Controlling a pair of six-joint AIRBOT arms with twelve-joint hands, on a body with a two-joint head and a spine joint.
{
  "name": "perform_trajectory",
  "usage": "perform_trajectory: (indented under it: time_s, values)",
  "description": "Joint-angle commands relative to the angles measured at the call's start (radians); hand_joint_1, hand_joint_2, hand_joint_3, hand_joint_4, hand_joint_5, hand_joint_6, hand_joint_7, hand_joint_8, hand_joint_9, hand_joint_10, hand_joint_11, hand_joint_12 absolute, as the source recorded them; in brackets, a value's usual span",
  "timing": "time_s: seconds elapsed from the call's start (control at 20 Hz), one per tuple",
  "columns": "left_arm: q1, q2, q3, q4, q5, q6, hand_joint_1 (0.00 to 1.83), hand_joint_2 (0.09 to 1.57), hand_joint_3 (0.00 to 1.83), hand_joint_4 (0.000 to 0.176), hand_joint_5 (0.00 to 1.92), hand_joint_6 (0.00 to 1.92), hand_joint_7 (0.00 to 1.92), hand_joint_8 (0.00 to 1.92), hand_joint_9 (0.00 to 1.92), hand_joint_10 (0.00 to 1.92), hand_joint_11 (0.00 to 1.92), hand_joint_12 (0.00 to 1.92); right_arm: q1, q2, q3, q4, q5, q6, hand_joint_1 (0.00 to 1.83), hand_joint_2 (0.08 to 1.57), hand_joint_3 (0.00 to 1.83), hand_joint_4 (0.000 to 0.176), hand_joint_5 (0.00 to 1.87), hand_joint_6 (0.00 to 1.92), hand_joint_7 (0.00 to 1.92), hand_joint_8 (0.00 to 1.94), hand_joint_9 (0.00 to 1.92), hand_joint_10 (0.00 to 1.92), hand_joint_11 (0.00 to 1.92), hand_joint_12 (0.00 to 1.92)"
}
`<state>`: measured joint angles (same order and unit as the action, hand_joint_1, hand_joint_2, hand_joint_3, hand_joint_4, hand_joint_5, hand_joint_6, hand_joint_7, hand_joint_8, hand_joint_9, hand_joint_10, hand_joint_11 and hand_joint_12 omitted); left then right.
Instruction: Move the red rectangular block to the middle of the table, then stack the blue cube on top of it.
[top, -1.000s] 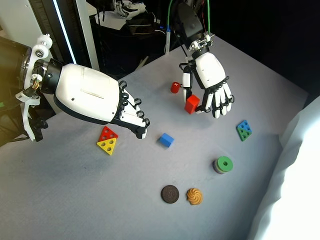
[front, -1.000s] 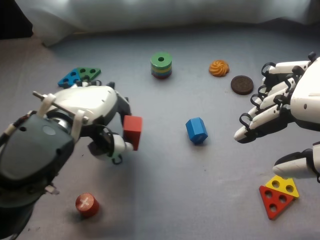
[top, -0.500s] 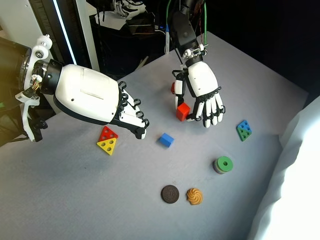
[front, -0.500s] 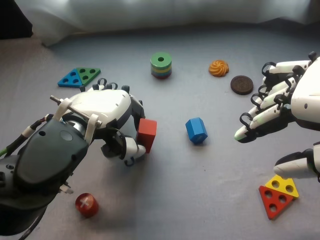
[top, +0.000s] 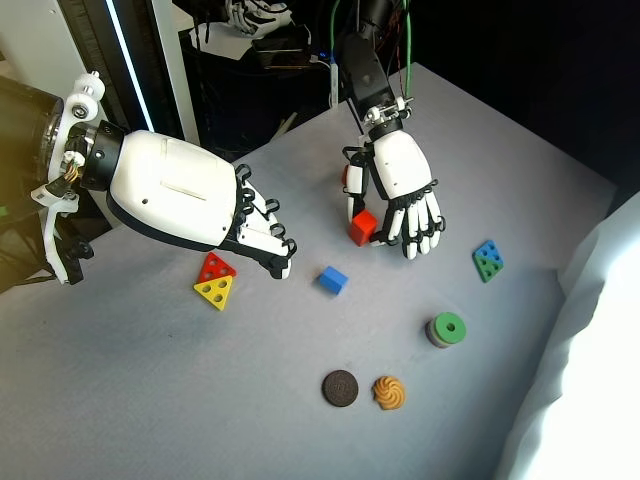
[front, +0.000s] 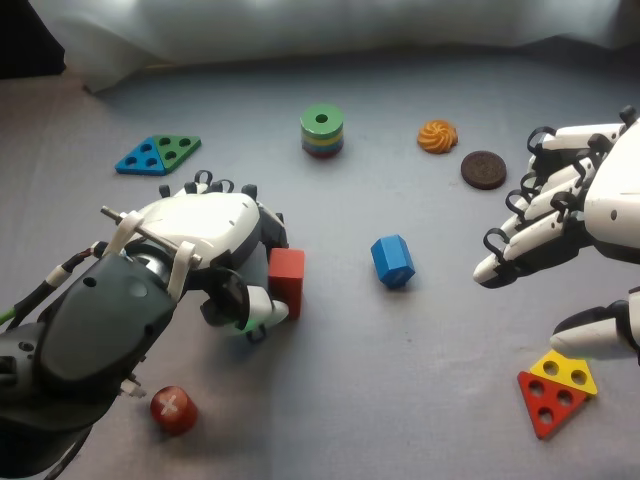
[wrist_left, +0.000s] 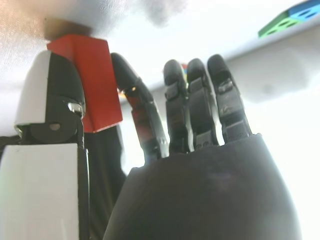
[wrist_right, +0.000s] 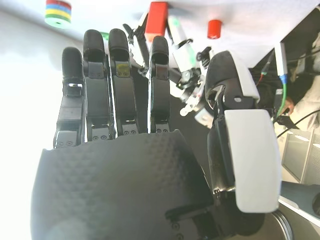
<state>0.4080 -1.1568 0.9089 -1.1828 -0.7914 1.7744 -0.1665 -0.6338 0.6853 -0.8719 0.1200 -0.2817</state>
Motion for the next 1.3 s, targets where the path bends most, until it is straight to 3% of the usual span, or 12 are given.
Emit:
perform_trajectory:
  time_s: [0.0, 0.2, 0.35, 0.4, 0.5, 0.55, 0.65, 0.75, 0.85, 1.0, 1.15, 1.25]
  values:
    - [0.003, 0.005, 0.002, 0.056, -0.059, -0.006, 1.01, 1.15, 0.0, 0.108, 0.92, 1.08, 0.37, 0.0, 0.24, 0.0, 0.0, 0.49, 0.007, 0.01, -0.002, 0.013, 0.064, 0.002, 0.33, 1.21, 0.0, 0.0, 0.54, 0.0, 0.55, 0.0, 0.51, 0.01, 0.03, 0.98]
    - [0.011, 0.005, 0.005, 0.059, -0.059, -0.014, 1.02, 1.15, 0.0, 0.082, 0.91, 1.1, 0.36, 0.0, 0.22, 0.0, 0.0, 0.46, 0.005, 0.01, 0.005, 0.014, 0.064, 0.002, 0.32, 1.21, 0.0, 0.0, 0.54, 0.0, 0.55, 0.0, 0.5, 0.0, 0.03, 0.97]
    - [0.016, 0.005, 0.007, 0.061, -0.059, -0.018, 1.02, 1.15, 0.0, 0.087, 0.91, 1.09, 0.35, 0.0, 0.22, 0.0, 0.0, 0.47, -0.001, 0.005, 0.025, 0.014, 0.072, 0.023, 0.32, 1.21, 0.0, 0.0, 0.55, 0.0, 0.56, 0.0, 0.5, 0.0, 0.03, 0.97]
    - [0.017, 0.005, 0.007, 0.061, -0.059, -0.019, 0.99, 1.16, 0.0, 0.143, 0.88, 1.13, 0.35, 0.0, 0.23, 0.0, 0.0, 0.49, -0.003, -0.001, 0.036, 0.021, 0.074, 0.035, 0.32, 1.21, 0.0, 0.0, 0.55, 0.0, 0.55, 0.0, 0.5, 0.0, 0.03, 0.96]
    - [0.017, 0.005, 0.008, 0.061, -0.059, -0.02, 0.92, 1.21, 0.01, 0.172, 0.77, 1.29, 0.33, 0.0, 0.22, 0.0, 0.0, 0.46, -0.007, -0.015, 0.07, 0.11, 0.075, 0.035, 0.32, 1.21, 0.0, 0.0, 0.54, 0.0, 0.54, 0.0, 0.49, 0.0, 0.02, 0.96]
    - [0.017, 0.005, 0.008, 0.061, -0.059, -0.02, 0.76, 1.21, 0.0, 0.049, 0.64, 0.57, 0.29, 0.0, 0.18, 0.0, 0.0, 0.37, -0.012, -0.021, 0.09, 0.161, 0.08, 0.035, 0.33, 1.21, 0.0, 0.0, 0.54, 0.0, 0.54, 0.0, 0.49, 0.0, 0.02, 0.96]
    - [0.018, 0.005, 0.008, 0.061, -0.059, -0.02, 0.7, 1.2, 0.0, 0.021, 0.7, 0.07, 0.28, 0.0, 0.17, 0.0, 0.0, 0.32, -0.03, -0.026, 0.128, 0.239, 0.116, 0.035, 0.35, 1.2, 0.0, 0.0, 0.55, 0.01, 0.56, 0.01, 0.52, 0.01, 0.04, 0.97]
    - [0.018, 0.005, 0.007, 0.061, -0.059, -0.02, 0.68, 1.19, 0.0, 0.023, 0.7, 0.01, 0.28, 0.0, 0.16, 0.0, 0.0, 0.3, -0.057, -0.038, 0.171, 0.249, 0.188, 0.033, 0.35, 1.21, 0.0, 0.0, 0.55, 0.0, 0.56, 0.0, 0.51, 0.0, 0.04, 0.97]
    - [0.019, 0.008, 0.006, 0.06, -0.059, -0.02, 0.59, 1.19, 0.0, 0.04, 0.65, 0.0, 0.26, 0.0, 0.13, 0.0, 0.0, 0.24, -0.082, -0.059, 0.21, 0.357, 0.215, -0.054, 0.37, 1.2, 0.0, 0.0, 0.56, 0.0, 0.57, 0.0, 0.52, 0.01, 0.05, 0.97]
    - [0.019, 0.015, 0.002, 0.058, -0.059, -0.02, 0.48, 1.2, 0.0, 0.081, 0.57, 0.0, 0.2, 0.0, 0.08, 0.0, 0.0, 0.14, -0.165, -0.1, 0.25, 0.837, 0.338, -0.54, 0.36, 1.2, 0.0, 0.0, 0.54, 0.0, 0.56, 0.0, 0.52, 0.0, 0.04, 0.97]
    - [0.02, 0.028, -0.006, 0.052, -0.059, -0.014, 0.43, 1.18, 0.0, 0.102, 0.51, 0.0, 0.18, 0.0, 0.07, 0.0, 0.0, 0.11, -0.2, -0.138, 0.293, 0.921, 0.374, -0.58, 0.38, 1.2, 0.0, 0.0, 0.56, 0.0, 0.56, 0.0, 0.51, 0.0, 0.04, 0.97]
    - [0.02, 0.043, -0.015, 0.049, -0.058, -0.01, 0.41, 1.17, 0.0, 0.09, 0.45, 0.0, 0.17, 0.0, 0.08, 0.0, 0.0, 0.13, -0.202, -0.161, 0.299, 0.998, 0.374, -0.662, 0.39, 1.2, 0.0, 0.0, 0.55, 0.0, 0.57, 0.0, 0.53, 0.01, 0.04, 0.97]
